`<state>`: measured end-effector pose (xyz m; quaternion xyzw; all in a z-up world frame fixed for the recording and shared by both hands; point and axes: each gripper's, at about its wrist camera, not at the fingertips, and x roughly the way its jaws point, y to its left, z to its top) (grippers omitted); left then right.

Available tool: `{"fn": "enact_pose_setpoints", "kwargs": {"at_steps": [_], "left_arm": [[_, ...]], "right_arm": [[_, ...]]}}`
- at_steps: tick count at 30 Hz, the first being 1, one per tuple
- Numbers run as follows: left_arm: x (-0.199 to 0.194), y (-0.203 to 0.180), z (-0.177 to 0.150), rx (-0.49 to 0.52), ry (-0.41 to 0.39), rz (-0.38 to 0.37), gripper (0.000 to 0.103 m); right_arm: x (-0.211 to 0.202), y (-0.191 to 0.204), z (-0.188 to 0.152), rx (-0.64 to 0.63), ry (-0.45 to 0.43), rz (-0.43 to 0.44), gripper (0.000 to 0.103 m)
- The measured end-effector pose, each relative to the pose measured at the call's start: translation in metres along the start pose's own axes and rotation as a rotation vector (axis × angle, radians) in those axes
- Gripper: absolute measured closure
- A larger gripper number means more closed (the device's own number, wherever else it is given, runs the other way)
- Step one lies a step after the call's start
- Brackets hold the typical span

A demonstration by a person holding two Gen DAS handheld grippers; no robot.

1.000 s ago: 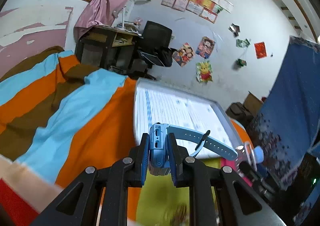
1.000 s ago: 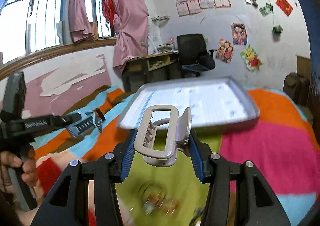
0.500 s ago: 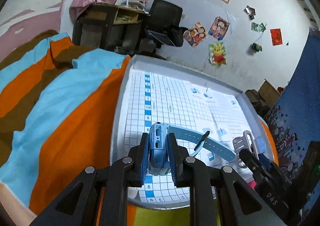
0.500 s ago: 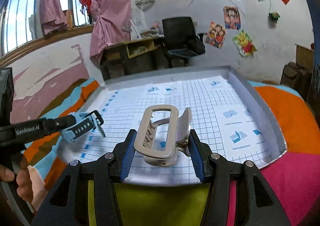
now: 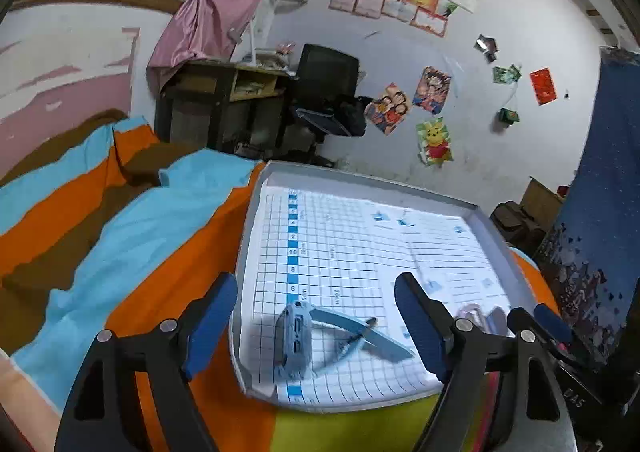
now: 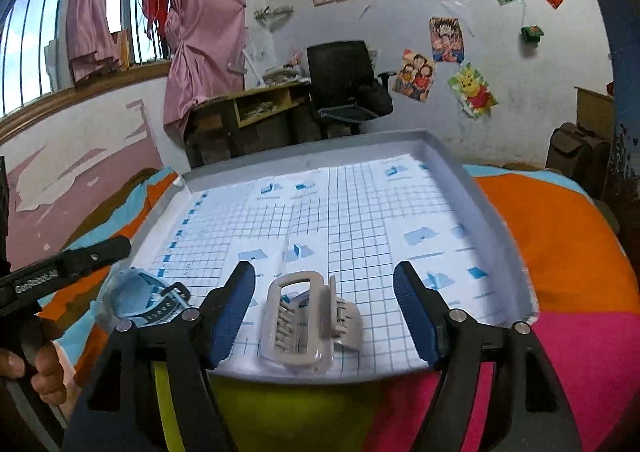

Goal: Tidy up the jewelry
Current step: 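Carry the watch and claw clip to the grey tray and release both, then withdraw both tools from the tray back toward the remaining jewelry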

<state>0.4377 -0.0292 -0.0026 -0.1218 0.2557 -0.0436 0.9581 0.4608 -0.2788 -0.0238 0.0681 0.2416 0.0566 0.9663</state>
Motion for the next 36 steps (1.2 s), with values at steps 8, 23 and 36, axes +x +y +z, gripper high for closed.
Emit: {"fn": "enact_pose_setpoints", "kwargs": {"at_steps": [8, 23, 36], "left_arm": [[-0.077, 0.001, -0.006, 0.012, -0.113, -0.014, 0.003], [-0.218, -0.003, -0.064, 0.115, -0.244, -0.011, 0.0], [-0.303, 0.014, -0.127, 0.155, -0.269, -0.005, 0.0]], "right_arm": [[-0.08, 0.012, 0.004, -0.043, -0.104, 0.005, 0.004], [-0.244, 0.031, -0.031, -0.066, -0.231, 0.028, 0.001], [-0.34, 0.041, -0.098, -0.025, -0.254, -0.011, 0.001]]}}
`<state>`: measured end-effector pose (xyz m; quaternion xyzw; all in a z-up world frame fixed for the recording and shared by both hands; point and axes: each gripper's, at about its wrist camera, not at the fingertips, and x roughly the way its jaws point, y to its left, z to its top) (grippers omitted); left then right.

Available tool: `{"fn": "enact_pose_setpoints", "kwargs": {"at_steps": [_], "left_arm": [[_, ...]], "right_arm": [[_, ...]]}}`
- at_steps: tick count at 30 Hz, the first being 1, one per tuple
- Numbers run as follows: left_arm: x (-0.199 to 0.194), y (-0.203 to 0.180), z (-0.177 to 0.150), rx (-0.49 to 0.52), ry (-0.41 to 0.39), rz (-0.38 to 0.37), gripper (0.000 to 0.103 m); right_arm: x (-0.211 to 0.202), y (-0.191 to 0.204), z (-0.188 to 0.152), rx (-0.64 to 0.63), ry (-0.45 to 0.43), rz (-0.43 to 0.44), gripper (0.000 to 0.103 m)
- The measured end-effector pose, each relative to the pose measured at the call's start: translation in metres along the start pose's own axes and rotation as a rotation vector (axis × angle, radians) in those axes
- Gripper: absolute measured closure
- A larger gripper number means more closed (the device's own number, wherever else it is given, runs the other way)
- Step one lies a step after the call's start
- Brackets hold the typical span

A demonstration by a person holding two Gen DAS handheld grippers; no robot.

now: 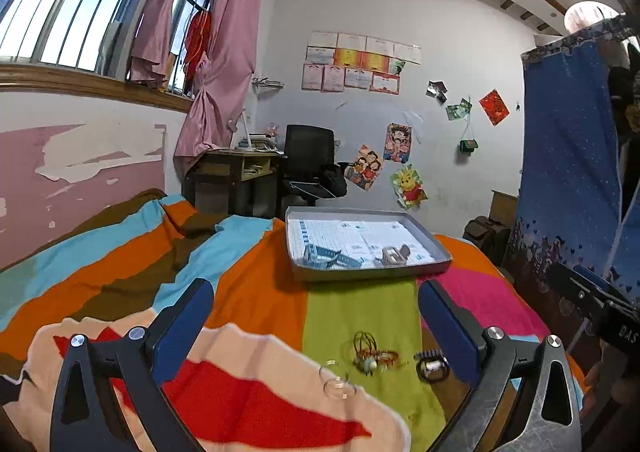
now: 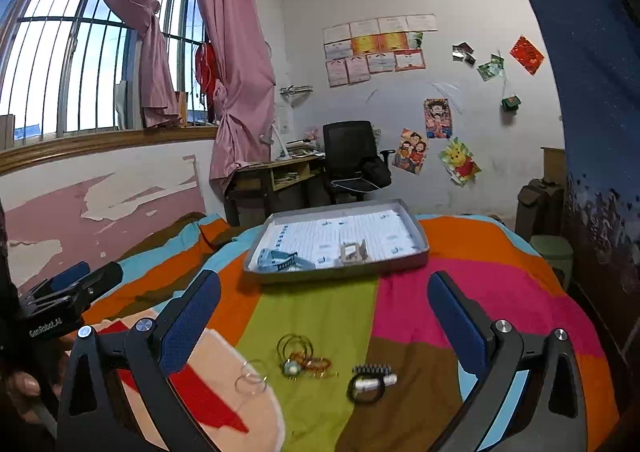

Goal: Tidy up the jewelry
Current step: 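Withdraw both tools from the tray back toward the remaining jewelry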

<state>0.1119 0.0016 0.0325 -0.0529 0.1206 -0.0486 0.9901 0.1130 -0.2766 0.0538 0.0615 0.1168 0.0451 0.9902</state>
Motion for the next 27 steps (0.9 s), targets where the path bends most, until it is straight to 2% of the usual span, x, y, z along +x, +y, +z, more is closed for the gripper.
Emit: {"fn": "enact_pose_setpoints", "kwargs": {"at_steps": [7, 10, 13, 16, 27], "left_arm": [[-0.025, 0.011, -0.026, -0.01, 0.034, 0.001, 0.0], [-0.025, 0.017, -0.041, -0.016, 0.062, 0.029, 0.0], [-0.021, 0.019, -0.05, -0.042, 0.103, 0.032, 0.0], [-0.017, 0.014, -0.054, -0.007, 0.118, 0.042, 0.0], [0.007, 0.013, -0.064, -0.021, 0.228, 0.049, 0.0]], "right_arm": [[-0.03, 0.005, -0.025, 0.043, 0.014, -0.054, 0.001], [-0.032, 0.006, -0.04, 0.045, 0.037, -0.081, 0.001], [-0.026, 0.004, -0.055, 0.06, 0.089, -0.096, 0.001], [-0.016, 0.002, -0.065, 0.075, 0.139, -0.094, 0.001], [0.007, -0.006, -0.087, 0.104, 0.219, -0.125, 0.001]]}}
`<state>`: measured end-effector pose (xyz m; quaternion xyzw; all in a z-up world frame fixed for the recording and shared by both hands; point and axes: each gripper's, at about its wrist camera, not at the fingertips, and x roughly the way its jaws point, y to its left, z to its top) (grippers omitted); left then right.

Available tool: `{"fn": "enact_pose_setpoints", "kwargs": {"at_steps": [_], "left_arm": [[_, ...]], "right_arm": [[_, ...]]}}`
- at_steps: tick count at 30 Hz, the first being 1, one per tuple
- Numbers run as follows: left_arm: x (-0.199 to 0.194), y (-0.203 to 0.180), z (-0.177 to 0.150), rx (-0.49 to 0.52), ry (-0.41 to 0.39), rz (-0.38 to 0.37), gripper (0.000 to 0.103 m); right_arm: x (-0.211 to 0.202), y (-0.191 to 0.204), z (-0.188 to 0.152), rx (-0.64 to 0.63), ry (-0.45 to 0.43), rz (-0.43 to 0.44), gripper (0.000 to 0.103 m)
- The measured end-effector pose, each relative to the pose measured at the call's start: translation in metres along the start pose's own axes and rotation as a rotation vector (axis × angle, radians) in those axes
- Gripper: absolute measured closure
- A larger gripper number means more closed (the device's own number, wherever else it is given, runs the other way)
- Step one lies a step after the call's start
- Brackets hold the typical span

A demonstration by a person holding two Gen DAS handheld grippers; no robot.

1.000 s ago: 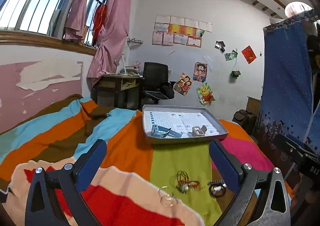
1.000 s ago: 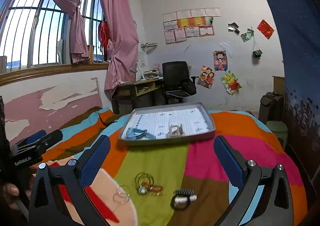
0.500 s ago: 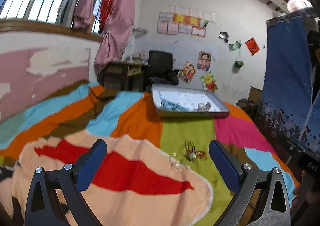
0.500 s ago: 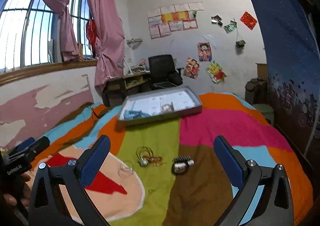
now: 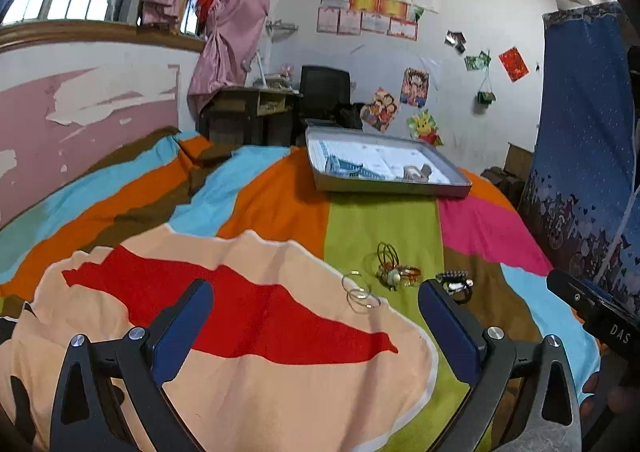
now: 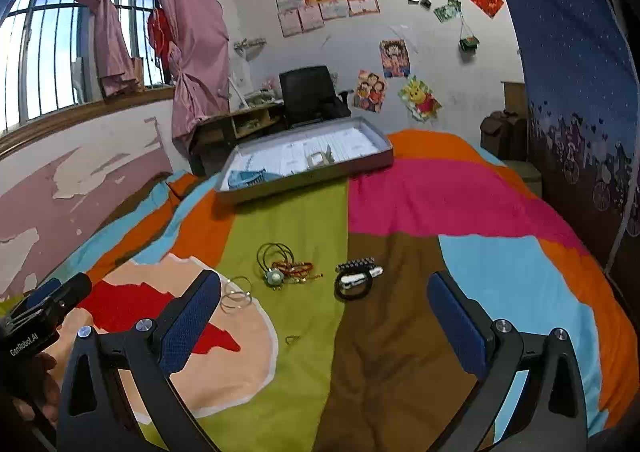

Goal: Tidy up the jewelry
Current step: 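Withdraw both tools from the tray back toward the remaining jewelry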

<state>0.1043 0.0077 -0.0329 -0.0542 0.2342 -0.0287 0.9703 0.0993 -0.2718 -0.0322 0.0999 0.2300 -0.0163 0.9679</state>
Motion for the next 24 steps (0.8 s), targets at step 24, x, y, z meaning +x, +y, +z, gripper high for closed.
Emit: {"fn": "enact_pose_setpoints", "kwargs": {"at_steps": [24], "left_arm": [[0.137, -0.021, -0.013, 0.024, 0.235, -0.087, 0.002]], "right_arm": [[0.111, -0.019, 0.015, 0.033, 0.154, 0.005, 0.008]]}}
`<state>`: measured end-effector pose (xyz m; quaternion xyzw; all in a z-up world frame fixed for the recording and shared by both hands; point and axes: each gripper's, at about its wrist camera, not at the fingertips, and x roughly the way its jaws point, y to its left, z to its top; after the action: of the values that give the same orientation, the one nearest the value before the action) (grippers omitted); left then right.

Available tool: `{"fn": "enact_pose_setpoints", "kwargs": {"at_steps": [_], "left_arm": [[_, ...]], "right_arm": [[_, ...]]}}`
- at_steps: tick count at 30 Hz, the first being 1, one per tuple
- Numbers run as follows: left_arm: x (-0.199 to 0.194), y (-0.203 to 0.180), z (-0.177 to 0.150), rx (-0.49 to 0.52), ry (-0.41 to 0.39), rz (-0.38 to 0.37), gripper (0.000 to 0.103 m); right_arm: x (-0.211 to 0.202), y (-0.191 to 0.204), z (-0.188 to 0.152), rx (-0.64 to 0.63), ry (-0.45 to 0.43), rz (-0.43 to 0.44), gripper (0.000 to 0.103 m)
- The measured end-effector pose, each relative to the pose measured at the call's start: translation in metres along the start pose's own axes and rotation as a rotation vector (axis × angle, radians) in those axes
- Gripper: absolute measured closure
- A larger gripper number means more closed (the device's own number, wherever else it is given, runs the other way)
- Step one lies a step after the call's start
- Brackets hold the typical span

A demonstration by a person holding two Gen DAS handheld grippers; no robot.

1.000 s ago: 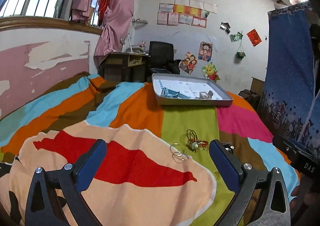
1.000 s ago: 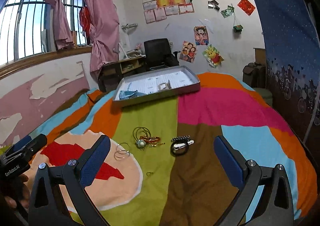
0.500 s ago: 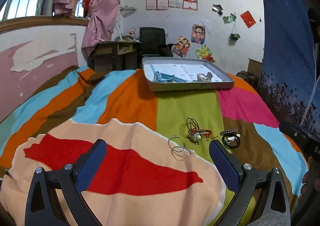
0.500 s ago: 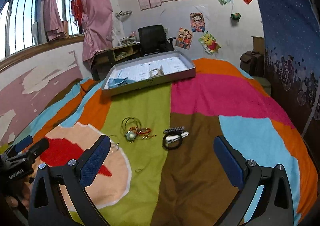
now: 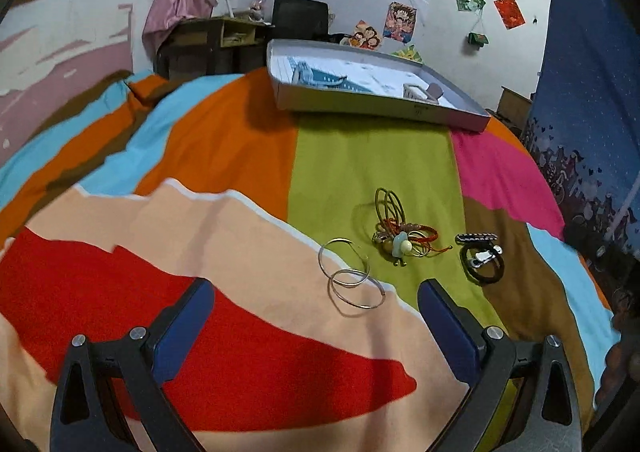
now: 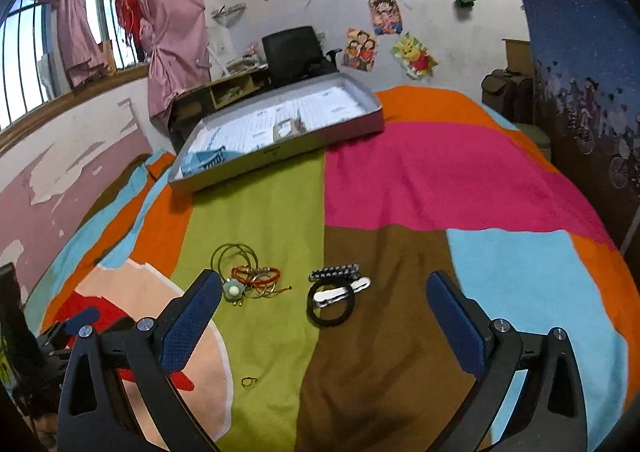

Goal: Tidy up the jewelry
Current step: 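Withdraw both tools from the tray back toward the remaining jewelry, then grasp a metal hoop earring with the left tool while the right tool grasps the black hair tie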

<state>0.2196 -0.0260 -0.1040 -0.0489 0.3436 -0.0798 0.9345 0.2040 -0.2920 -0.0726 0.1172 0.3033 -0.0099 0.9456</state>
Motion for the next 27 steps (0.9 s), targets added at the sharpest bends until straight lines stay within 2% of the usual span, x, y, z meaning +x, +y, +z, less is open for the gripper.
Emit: {"fn": "enact_pose_setpoints", "kwargs": {"at_steps": [1, 6, 10, 12, 17, 19, 24, 27], "left_arm": [[0.004, 0.0, -0.001, -0.001, 0.007, -0.008, 0.006], [0.021, -0.002, -0.005, -0.01, 0.053, -0.066, 0.022], [0.036, -0.003, -0.006, -0.017, 0.114, -0.11, 0.041], [0.042, -0.003, -0.006, -0.028, 0.137, -0.121, 0.045], [0.049, 0.0, -0.007, -0.065, 0.157, -0.143, 0.048], [0.051, 0.001, -0.007, -0.07, 0.165, -0.144, 0.054], [0.055, 0.001, -0.007, -0.077, 0.188, -0.159, 0.067], [0.056, 0.0, -0.007, -0.08, 0.205, -0.176, 0.077]], "right_arm": [[0.007, 0.003, -0.004, -0.015, 0.019, 0.006, 0.011], [0.036, 0.005, -0.011, -0.036, 0.079, -0.009, 0.045], [0.06, 0.0, -0.014, -0.011, 0.12, -0.035, 0.057], [0.071, -0.002, -0.017, -0.005, 0.138, -0.047, 0.067], [0.095, -0.002, -0.026, 0.016, 0.195, -0.067, 0.077], [0.1, -0.001, -0.028, 0.017, 0.211, -0.072, 0.078], [0.112, 0.001, -0.033, 0.04, 0.248, -0.065, 0.092], [0.116, 0.003, -0.034, 0.07, 0.259, -0.043, 0.096]]}}
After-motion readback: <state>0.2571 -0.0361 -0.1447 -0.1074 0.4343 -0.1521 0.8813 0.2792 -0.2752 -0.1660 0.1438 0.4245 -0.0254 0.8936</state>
